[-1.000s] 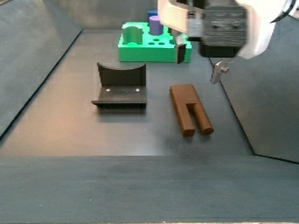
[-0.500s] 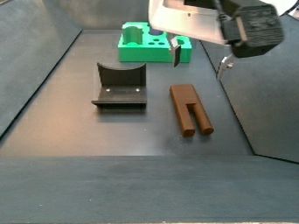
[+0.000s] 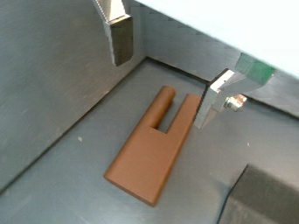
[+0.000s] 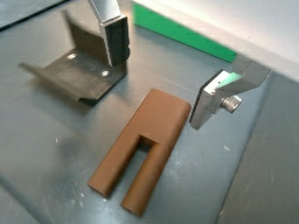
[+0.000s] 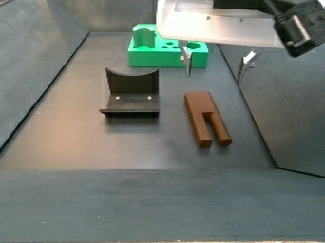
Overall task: Pick up the square-circle object. Move up. Rotate the square-circle object. Place the square-circle object on the fixture. Regrasp the square-circle object. Move to above the board. Insert the square-circle object.
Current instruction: Rotate the square-circle object.
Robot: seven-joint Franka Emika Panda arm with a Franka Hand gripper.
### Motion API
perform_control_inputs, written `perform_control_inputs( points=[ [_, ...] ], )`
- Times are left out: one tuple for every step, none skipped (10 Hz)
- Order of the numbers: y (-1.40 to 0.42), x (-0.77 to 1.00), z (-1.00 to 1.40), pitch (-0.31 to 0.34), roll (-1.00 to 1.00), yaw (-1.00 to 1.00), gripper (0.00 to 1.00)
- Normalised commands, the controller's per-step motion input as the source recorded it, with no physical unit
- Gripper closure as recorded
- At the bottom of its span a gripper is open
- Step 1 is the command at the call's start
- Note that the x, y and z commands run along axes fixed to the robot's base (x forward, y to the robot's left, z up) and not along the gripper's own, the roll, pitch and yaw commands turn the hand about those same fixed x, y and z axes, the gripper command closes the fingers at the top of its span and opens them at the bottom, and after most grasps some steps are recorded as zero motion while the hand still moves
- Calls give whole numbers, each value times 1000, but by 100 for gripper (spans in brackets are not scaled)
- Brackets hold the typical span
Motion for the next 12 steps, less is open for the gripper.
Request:
perform_control_inputs(
  points=[
    [2, 34, -34, -18, 9, 734, 0],
    [2, 34, -34, -18, 9, 489, 0],
    [2, 34, -34, -18, 9, 271, 0],
    [0, 0, -1000, 0, 0, 0, 0],
    [2, 9, -1000, -17, 4, -51, 0],
    [2, 11, -1000, -23, 4, -51, 0],
    [4, 17, -1000, -33, 0, -42, 0],
    [5, 20, -1000, -33, -2, -37, 0],
    [7, 30, -1000, -34, -7, -27, 0],
    [7, 38, -1000, -29, -12, -23, 0],
    [9, 46, -938, -25, -17, -20, 0],
    [10, 51, -756, -23, -22, -17, 0]
  ],
)
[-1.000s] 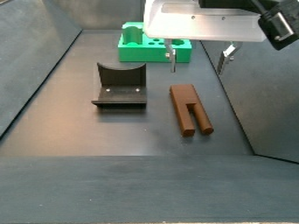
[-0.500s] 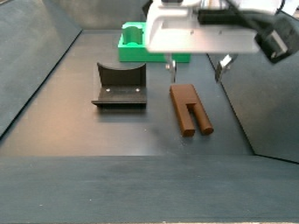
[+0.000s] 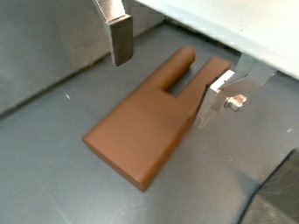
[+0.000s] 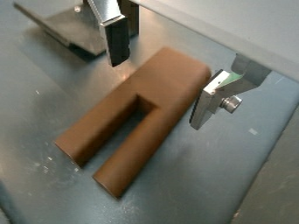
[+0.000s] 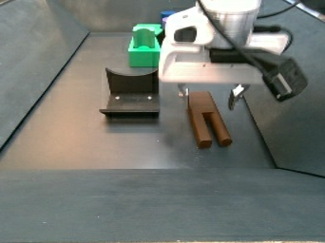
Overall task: Pick up the square-circle object. Move up. Rotate the square-circle object. Place the square-circle object on the fixture. Regrasp the square-circle object. Move to above the board. Insert the square-circle object.
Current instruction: Rotate the square-circle object.
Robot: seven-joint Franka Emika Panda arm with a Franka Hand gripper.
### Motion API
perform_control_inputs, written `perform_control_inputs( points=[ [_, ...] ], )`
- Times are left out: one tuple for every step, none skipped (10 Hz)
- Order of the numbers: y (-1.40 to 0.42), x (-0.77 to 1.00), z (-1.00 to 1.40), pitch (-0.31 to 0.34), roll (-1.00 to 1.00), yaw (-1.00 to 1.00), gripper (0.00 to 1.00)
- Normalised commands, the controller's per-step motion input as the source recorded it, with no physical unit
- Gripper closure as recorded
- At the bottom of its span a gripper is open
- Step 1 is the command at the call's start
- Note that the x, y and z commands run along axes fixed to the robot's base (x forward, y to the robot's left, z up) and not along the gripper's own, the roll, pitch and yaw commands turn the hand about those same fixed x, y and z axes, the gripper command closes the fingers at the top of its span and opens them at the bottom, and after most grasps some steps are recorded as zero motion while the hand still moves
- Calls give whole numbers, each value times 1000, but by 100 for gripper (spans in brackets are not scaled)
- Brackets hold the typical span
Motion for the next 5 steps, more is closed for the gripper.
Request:
perform_control_inputs(
  points=[
    [9, 46, -626, -25, -24, -15, 0],
    [7, 40, -456, -35, -26, -13, 0],
    [6, 37, -330, -39, -28, -11, 0],
    [6, 37, -205, -42, -30, -9, 0],
    [0, 0, 0, 0, 0, 0, 100]
  ],
)
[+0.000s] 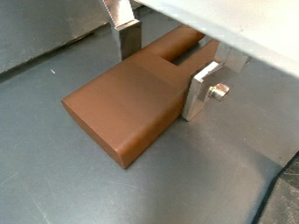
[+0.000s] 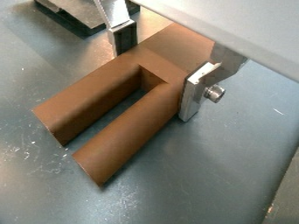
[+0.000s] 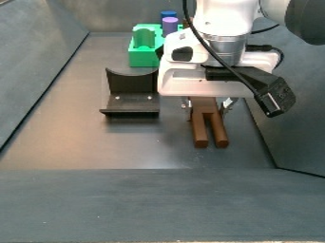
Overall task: Pick up the square-circle object. Move up. Rotate the square-circle object. Place the square-circle object on the fixture. Regrasp the square-circle object. Move to above the board. Insert the square-circle object.
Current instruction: Move up, then place the square-circle object on the fixture.
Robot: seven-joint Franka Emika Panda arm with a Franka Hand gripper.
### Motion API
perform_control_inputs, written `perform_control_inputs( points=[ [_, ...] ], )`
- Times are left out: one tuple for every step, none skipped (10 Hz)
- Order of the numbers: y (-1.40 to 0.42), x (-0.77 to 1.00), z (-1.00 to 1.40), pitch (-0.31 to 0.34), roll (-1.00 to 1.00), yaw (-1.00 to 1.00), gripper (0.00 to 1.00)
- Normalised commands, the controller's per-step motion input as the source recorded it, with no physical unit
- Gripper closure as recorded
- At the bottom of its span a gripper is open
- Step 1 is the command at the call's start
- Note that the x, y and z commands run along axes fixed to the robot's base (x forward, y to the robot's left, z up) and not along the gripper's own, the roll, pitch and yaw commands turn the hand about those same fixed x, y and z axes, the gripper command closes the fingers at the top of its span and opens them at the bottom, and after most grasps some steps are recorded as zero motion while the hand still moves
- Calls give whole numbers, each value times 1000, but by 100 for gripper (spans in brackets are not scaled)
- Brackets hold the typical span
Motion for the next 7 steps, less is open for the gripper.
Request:
perform_control_inputs(
  points=[
    [0, 0, 833, 0, 0, 0, 100],
    [-3, -14, 811, 11, -2, 0, 100],
    [-4, -26, 716, 27, -4, 0, 100],
    [1, -16, 542, 38, -3, -2, 100],
    [3, -14, 395, 44, -1, -4, 100],
    [5, -13, 241, 46, 3, -5, 100],
    [0, 0, 1000, 0, 0, 0, 100]
  ],
)
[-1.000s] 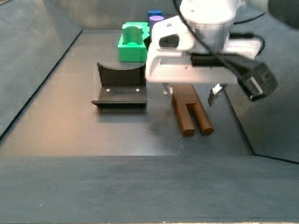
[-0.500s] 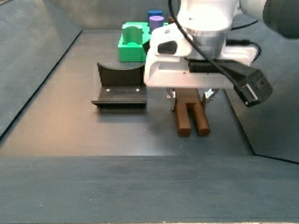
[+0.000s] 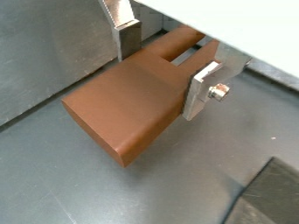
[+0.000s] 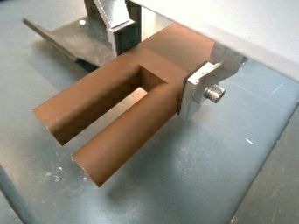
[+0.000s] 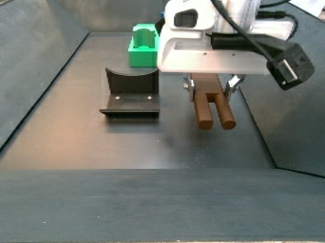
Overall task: Pick up the square-circle object. Move up. Rotate the square-circle object. Place the square-circle object on the fixture. Regrasp the square-circle object. Move to above the board. Insert the square-circle object.
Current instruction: Place the square-circle object on the fixture.
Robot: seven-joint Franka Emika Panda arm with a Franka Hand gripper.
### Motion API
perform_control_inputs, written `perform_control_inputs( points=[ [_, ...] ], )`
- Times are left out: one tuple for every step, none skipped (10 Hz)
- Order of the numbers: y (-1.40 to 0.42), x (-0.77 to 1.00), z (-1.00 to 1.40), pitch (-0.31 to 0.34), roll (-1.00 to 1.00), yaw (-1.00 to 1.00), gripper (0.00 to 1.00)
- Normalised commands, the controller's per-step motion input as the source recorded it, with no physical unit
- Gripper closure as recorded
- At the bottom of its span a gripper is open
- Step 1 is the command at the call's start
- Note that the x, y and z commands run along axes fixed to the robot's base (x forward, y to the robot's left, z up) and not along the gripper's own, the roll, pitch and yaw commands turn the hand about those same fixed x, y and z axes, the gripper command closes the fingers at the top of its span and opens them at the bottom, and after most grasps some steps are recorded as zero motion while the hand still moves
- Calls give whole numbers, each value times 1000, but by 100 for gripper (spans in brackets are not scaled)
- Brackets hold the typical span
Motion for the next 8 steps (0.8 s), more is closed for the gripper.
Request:
perform_control_inputs(
  points=[
    [0, 3, 1000, 2, 0, -1, 100],
    [-2, -13, 1000, 24, -1, -1, 100],
    [-1, -16, 1000, 25, 1, -1, 100],
    [0, -22, 1000, 27, 6, -2, 100],
    [2, -26, 1000, 30, 10, -3, 100],
    [4, -28, 1000, 32, 14, -3, 100],
    [6, -27, 972, 36, 17, -4, 100],
    [7, -22, 806, 42, 19, -5, 100]
  ],
)
